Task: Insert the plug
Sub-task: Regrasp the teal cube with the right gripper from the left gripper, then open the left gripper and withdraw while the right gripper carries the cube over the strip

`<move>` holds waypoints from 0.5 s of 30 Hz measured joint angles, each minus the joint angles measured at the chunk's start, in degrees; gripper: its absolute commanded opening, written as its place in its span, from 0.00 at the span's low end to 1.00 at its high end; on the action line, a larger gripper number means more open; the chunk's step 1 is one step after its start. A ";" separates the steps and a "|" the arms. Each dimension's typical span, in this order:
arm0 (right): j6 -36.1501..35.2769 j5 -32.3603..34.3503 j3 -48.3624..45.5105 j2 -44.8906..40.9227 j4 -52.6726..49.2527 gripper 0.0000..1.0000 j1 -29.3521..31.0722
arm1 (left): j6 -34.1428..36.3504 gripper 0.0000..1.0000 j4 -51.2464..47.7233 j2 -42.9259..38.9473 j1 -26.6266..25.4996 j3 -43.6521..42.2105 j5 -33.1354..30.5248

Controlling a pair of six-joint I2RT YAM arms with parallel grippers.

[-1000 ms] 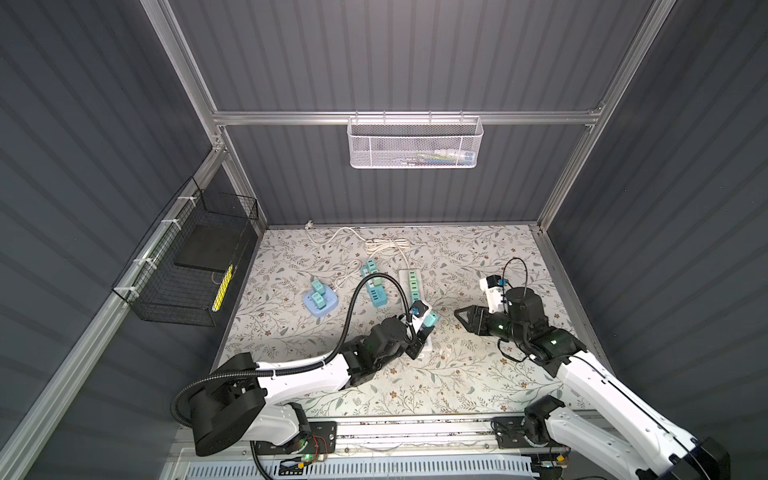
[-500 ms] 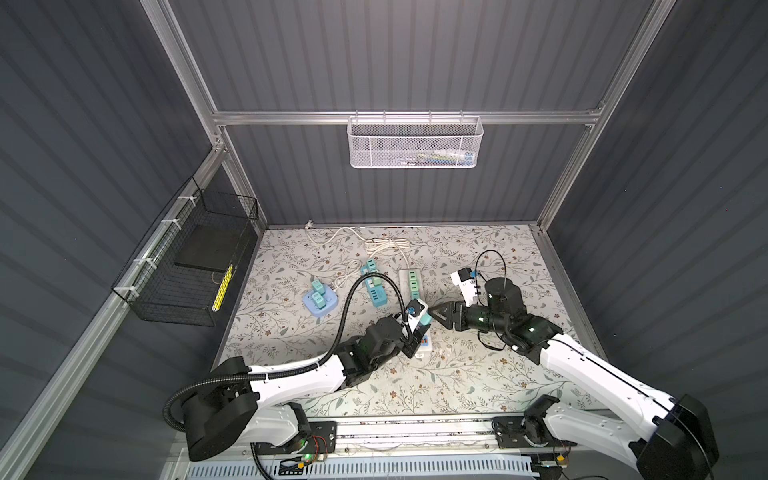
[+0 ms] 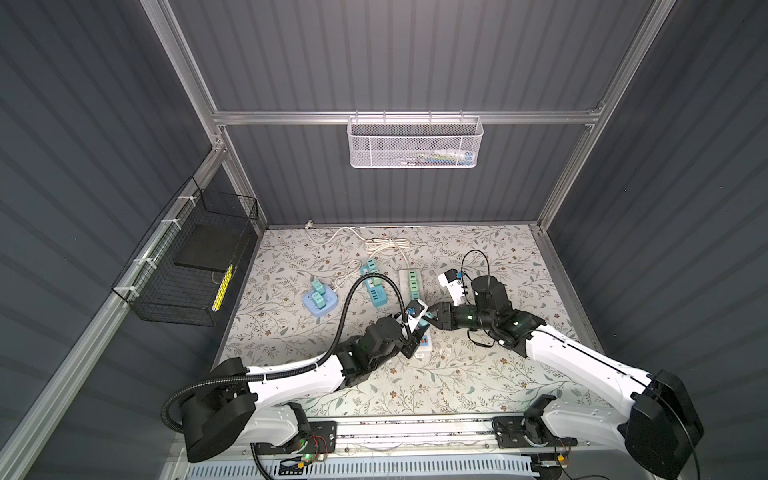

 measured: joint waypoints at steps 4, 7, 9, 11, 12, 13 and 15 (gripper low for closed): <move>-1.33 0.00 0.00 0.00 0.35 0.23 0.00 | -0.26 0.58 0.00 -0.11 0.24 0.00 0.31; -0.76 0.66 0.02 -0.02 0.39 0.23 0.26 | -0.63 0.82 -0.20 -0.22 0.24 0.02 -1.29; -0.68 2.08 0.04 -0.02 0.35 0.20 0.61 | -0.94 0.88 -0.87 -0.81 0.24 0.00 -3.13; -0.55 5.42 0.07 -0.11 0.20 0.20 1.29 | -2.01 0.92 -1.90 -1.66 0.24 0.07 -6.49; -0.55 7.34 0.11 -0.13 0.11 0.20 1.75 | -2.84 0.94 -2.56 -2.05 0.24 0.07 -8.31; -0.52 9.25 0.17 -0.11 0.07 0.20 2.25 | -4.07 0.97 -3.41 -2.60 0.24 0.07 -10.16; -0.57 13.11 0.39 -0.11 0.44 0.19 3.17 | -6.93 1.00 -5.01 -4.00 -0.09 -0.09 -14.23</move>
